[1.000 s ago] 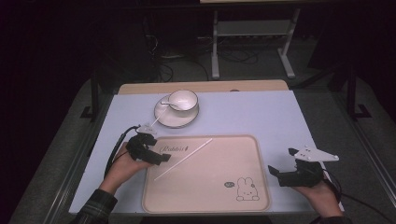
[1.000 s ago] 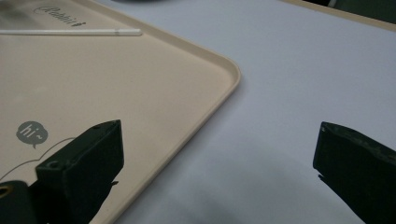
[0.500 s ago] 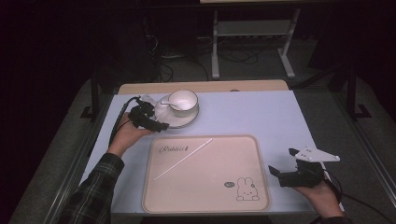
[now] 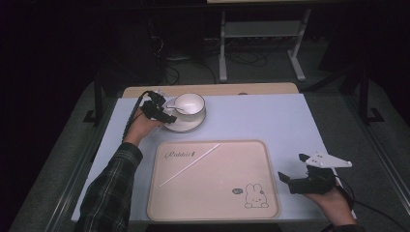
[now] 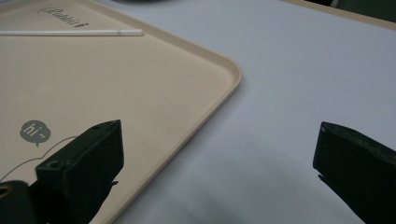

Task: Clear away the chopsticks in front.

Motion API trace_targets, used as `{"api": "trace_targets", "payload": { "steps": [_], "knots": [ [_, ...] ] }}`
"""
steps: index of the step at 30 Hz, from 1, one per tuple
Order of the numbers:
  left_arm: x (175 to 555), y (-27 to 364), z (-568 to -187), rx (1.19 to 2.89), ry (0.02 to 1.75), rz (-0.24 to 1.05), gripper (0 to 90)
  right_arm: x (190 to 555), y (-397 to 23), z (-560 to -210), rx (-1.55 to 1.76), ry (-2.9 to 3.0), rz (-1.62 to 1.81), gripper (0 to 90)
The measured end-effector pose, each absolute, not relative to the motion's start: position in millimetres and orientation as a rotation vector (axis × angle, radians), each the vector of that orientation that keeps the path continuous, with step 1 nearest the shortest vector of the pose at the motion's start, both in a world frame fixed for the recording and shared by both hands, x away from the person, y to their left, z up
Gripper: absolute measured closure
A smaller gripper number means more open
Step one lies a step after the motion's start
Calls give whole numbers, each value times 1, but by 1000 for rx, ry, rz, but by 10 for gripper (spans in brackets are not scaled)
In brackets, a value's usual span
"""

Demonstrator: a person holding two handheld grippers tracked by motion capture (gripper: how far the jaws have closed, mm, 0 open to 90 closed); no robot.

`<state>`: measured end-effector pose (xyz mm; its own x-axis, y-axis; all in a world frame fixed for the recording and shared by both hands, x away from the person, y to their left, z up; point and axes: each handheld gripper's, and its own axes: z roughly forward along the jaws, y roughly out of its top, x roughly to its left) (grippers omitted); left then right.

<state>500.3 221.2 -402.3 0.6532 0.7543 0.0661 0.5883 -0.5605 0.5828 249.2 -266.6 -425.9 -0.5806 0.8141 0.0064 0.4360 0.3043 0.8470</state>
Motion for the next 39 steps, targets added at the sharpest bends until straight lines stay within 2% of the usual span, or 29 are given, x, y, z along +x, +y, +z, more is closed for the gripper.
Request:
{"api": "trace_targets", "payload": {
  "steps": [9, 18, 26, 39],
  "knots": [
    [511, 220, -415, 2318, 1118, 430, 575, 250, -268, -426, 1116, 2150, 1200, 12],
    [513, 222, -418, 2294, 1125, 386, 774, 251, -270, -426, 1122, 2144, 1203, 12],
    [515, 223, -420, 2276, 1163, 391, 837, 250, -270, -426, 1123, 2144, 1204, 12],
    [504, 244, -404, 2241, 1208, 432, 847, 250, -272, -426, 1130, 2135, 1205, 12]
  ]
}}
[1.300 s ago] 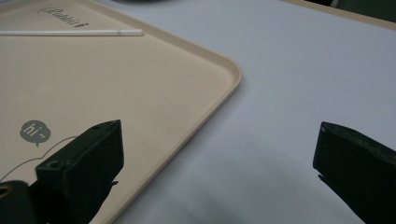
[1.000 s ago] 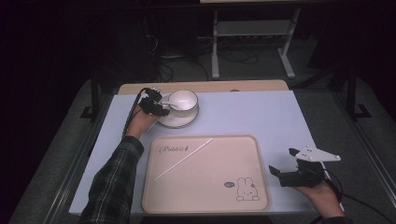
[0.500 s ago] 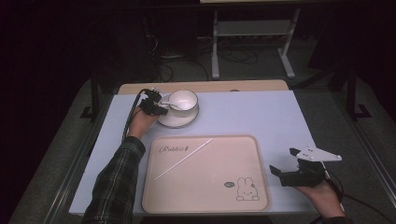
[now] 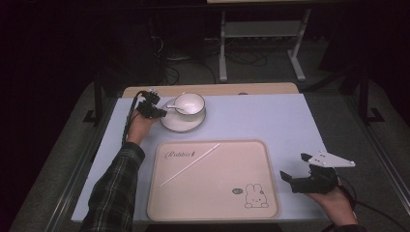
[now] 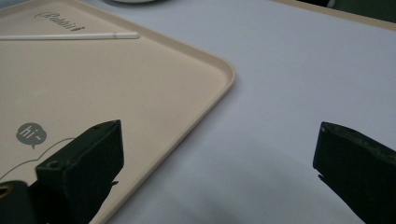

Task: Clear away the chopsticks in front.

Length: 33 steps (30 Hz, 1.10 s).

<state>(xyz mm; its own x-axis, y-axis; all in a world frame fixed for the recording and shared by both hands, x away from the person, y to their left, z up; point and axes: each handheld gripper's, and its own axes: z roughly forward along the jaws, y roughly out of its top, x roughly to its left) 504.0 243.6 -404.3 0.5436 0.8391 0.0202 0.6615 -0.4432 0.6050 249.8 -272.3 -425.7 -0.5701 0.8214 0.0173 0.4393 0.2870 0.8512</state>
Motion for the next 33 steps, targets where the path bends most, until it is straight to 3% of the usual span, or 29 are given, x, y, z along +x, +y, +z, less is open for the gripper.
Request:
{"api": "trace_targets", "payload": {
  "steps": [19, 33],
  "knots": [
    [447, 290, -388, 2219, 1255, 405, 847, 249, -271, -425, 1126, 2130, 1202, 12],
    [388, 293, -389, 2155, 1235, 395, 847, 248, -271, -425, 1125, 2132, 1205, 11]
  ]
}}
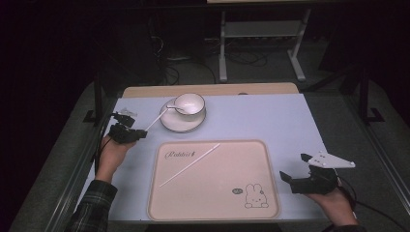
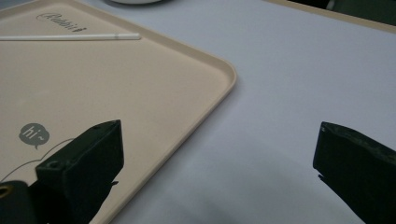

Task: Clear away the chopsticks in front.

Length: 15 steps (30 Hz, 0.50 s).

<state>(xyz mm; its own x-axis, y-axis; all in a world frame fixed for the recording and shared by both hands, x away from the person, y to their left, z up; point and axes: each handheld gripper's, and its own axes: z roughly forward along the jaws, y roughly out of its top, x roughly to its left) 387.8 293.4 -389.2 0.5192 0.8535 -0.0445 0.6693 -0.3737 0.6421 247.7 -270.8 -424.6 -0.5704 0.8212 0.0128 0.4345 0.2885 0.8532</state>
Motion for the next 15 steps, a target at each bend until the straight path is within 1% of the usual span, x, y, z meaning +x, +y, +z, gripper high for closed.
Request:
{"api": "trace_targets", "payload": {
  "steps": [9, 15],
  "knots": [
    [357, 283, -396, 2174, 1189, 375, 848, 247, -270, -424, 1121, 2131, 1203, 12],
    [339, 261, -394, 2193, 1112, 360, 848, 247, -271, -424, 1125, 2129, 1203, 12]
  ]
}}
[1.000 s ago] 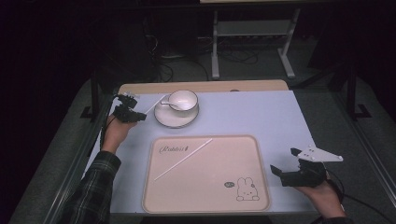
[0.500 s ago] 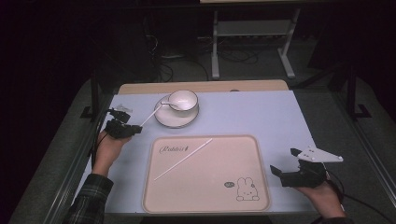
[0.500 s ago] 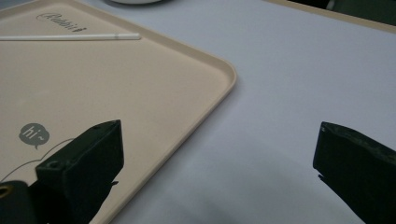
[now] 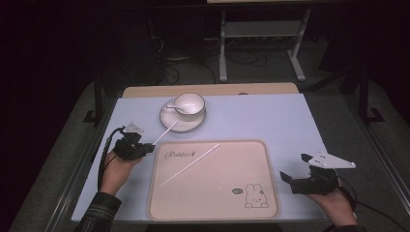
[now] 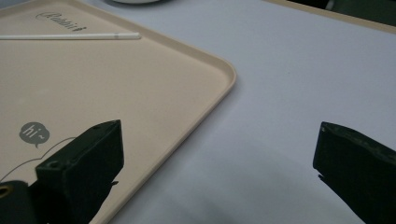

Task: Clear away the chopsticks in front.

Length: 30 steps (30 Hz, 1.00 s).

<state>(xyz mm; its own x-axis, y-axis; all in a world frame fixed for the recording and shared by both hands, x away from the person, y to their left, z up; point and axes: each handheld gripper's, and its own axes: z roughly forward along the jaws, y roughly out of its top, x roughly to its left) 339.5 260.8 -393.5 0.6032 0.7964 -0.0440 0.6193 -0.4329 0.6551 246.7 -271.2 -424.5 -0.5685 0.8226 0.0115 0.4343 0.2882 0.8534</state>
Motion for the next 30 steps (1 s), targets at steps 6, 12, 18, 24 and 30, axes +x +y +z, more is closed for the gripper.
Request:
{"api": "trace_targets", "payload": {
  "steps": [6, 12, 18, 24, 30],
  "knots": [
    [330, 232, -396, 2224, 1029, 284, 848, 247, -270, -425, 1117, 2136, 1202, 12],
    [323, 204, -399, 2254, 972, 229, 847, 248, -268, -425, 1114, 2142, 1202, 12],
    [316, 176, -406, 2290, 926, 161, 847, 248, -269, -425, 1116, 2141, 1205, 12],
    [315, 154, -418, 2325, 914, 143, 847, 248, -269, -425, 1119, 2138, 1206, 12],
    [316, 148, -431, 2360, 913, 145, 844, 248, -270, -425, 1118, 2138, 1207, 12]
  ]
}}
